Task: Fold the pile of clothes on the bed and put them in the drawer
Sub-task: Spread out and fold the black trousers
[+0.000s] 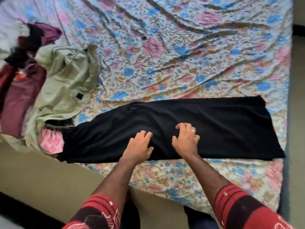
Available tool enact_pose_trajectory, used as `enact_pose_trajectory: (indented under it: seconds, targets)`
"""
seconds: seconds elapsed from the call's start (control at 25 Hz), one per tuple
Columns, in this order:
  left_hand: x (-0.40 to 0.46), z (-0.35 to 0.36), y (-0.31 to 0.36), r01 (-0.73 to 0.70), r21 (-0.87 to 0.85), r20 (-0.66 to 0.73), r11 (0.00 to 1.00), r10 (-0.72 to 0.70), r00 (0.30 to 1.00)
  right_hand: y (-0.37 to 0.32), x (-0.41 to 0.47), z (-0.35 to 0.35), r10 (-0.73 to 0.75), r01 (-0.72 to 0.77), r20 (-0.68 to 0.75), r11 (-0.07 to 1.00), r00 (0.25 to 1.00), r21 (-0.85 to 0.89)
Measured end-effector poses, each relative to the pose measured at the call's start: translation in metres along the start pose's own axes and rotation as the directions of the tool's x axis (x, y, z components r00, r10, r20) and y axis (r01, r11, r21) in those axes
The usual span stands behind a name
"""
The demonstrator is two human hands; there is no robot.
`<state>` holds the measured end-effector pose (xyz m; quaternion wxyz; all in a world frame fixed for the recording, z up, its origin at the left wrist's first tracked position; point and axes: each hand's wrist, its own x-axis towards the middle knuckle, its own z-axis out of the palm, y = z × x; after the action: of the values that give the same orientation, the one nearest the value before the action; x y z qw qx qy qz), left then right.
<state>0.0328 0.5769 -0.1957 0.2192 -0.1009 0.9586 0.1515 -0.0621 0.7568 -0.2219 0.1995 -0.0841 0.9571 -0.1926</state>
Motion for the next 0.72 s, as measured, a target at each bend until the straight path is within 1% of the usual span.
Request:
enact_pose_trajectory:
  seconds: [0.08,0.16,0.24,0.28,0.32,0.36,0.44,0.48,0.52,0.56,0.64,0.68,0.72]
  targets:
    - [-0.006,-0.004,-0.036,0.06,-0.012,-0.009,0.998,-0.06,0.998,-0.037,0.001,0.014,-0.111,0.112,0.037,0.994,0.993,-0.01]
    - [-0.014,-0.007,-0.077,0.145,-0.069,-0.056,0.987,-0.149,0.987,-0.078,-0.001,0.035,-0.18,0.18,0.043,0.984,0.983,-0.011]
    - [-0.033,-0.012,-0.126,0.274,-0.131,-0.138,0.953,-0.291,0.947,-0.126,-0.014,0.062,-0.243,0.243,0.041,0.97,0.969,-0.01]
    - [-0.044,-0.013,-0.151,0.35,-0.153,-0.19,0.924,-0.375,0.907,-0.15,-0.021,0.076,-0.277,0.278,0.04,0.961,0.96,-0.009]
    - [-0.057,-0.013,-0.18,0.434,-0.193,-0.238,0.88,-0.471,0.849,-0.177,-0.029,0.091,-0.318,0.318,0.042,0.948,0.947,0.009]
    - [-0.069,-0.014,-0.207,0.514,-0.258,-0.272,0.818,-0.572,0.774,-0.202,-0.038,0.105,-0.352,0.351,0.06,0.936,0.934,0.03]
    - [-0.088,-0.014,-0.25,0.608,-0.418,-0.273,0.675,-0.731,0.625,-0.244,-0.053,0.128,-0.393,0.39,0.112,0.92,0.913,0.048]
    - [-0.096,-0.014,-0.272,0.624,-0.482,-0.241,0.616,-0.777,0.581,-0.265,-0.061,0.14,-0.408,0.406,0.127,0.913,0.904,0.041]
    - [-0.1,-0.013,-0.292,0.623,-0.525,-0.203,0.58,-0.796,0.57,-0.284,-0.068,0.15,-0.42,0.419,0.13,0.907,0.898,0.036]
    - [-0.101,-0.011,-0.31,0.609,-0.555,-0.164,0.567,-0.792,0.588,-0.301,-0.072,0.16,-0.43,0.428,0.114,0.903,0.896,0.039]
    - [-0.1,-0.006,-0.336,0.552,-0.603,-0.102,0.577,-0.741,0.664,-0.325,-0.072,0.178,-0.484,0.486,0.061,0.874,0.873,-0.019]
    - [-0.101,-0.003,-0.345,0.529,-0.622,-0.082,0.578,-0.72,0.689,-0.337,-0.07,0.186,-0.533,0.536,0.053,0.841,0.844,-0.073]
    - [-0.101,0.001,-0.351,0.513,-0.641,-0.07,0.571,-0.709,0.702,-0.344,-0.065,0.19,-0.595,0.601,0.084,0.791,0.799,-0.113]
